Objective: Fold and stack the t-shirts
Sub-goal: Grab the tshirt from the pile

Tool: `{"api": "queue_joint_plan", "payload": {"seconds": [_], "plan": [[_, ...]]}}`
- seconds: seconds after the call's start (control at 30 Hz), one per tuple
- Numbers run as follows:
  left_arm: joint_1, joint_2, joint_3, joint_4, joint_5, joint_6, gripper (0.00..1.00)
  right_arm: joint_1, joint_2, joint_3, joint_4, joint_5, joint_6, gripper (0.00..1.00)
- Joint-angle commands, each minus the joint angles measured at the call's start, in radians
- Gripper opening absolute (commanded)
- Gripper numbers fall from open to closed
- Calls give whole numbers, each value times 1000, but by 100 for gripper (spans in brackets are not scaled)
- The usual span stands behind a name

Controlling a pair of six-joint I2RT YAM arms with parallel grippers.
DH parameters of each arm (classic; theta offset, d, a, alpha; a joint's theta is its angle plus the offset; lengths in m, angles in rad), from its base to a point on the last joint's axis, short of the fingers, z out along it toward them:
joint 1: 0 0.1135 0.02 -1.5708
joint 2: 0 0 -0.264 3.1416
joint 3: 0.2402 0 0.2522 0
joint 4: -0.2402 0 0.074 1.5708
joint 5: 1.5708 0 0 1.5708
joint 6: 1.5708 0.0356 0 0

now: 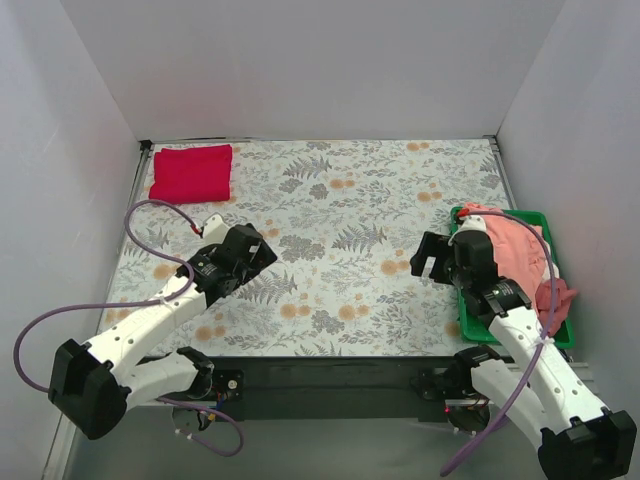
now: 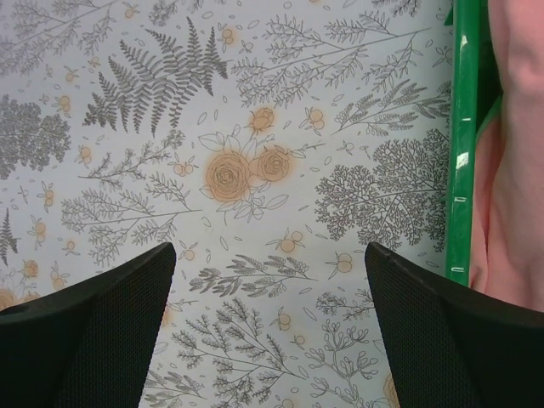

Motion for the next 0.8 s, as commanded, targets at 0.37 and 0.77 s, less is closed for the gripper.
{"api": "queue_joint_plan", "payload": {"seconds": [0.37,0.77], "plan": [[-1,11,67,40,151,65,98,-56,212,393,-104,411,-141,98],[-1,-29,24,108,205,119,98,-375,557,596,-150,243,-215,95]]}}
